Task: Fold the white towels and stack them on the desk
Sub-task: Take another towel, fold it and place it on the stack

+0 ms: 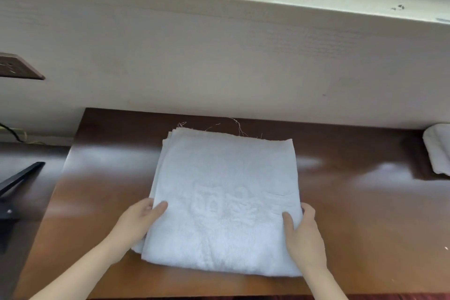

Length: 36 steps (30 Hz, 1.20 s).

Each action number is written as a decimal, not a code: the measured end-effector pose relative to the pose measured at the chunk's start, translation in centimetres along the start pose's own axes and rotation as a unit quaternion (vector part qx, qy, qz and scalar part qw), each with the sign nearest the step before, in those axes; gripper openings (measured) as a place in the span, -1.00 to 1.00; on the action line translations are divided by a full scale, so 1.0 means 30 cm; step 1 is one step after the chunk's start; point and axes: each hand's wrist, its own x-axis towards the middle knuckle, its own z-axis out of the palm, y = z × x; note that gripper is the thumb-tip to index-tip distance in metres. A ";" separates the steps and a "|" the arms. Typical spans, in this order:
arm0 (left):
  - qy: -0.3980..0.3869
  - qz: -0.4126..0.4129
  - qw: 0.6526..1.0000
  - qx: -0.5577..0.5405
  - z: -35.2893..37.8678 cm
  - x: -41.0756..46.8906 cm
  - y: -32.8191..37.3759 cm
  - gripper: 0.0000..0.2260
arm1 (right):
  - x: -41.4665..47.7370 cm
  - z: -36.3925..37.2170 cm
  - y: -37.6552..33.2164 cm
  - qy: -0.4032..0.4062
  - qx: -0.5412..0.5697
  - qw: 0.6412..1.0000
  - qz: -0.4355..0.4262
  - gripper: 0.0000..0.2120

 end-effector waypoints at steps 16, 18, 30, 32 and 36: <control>0.127 0.065 0.989 0.031 0.055 -0.109 -0.224 -0.76 | -0.135 0.047 0.052 0.063 -0.101 0.992 0.043 -0.66; 0.175 0.069 0.981 0.038 0.059 -0.124 -0.187 -0.96 | -0.127 0.044 0.045 0.155 -0.165 0.974 -0.021 -0.67; 0.096 0.365 0.793 0.479 0.276 0.213 0.031 -0.45 | 0.076 0.226 -0.147 0.021 -0.268 0.914 -0.303 -0.46; 0.153 0.301 0.817 0.467 0.185 0.256 0.012 -0.41 | 0.127 0.171 -0.103 0.076 -0.273 0.936 -0.211 -0.44; 0.208 0.224 0.863 0.402 0.170 0.263 0.084 -0.38 | 0.136 0.193 -0.201 0.136 -0.206 0.956 -0.156 -0.41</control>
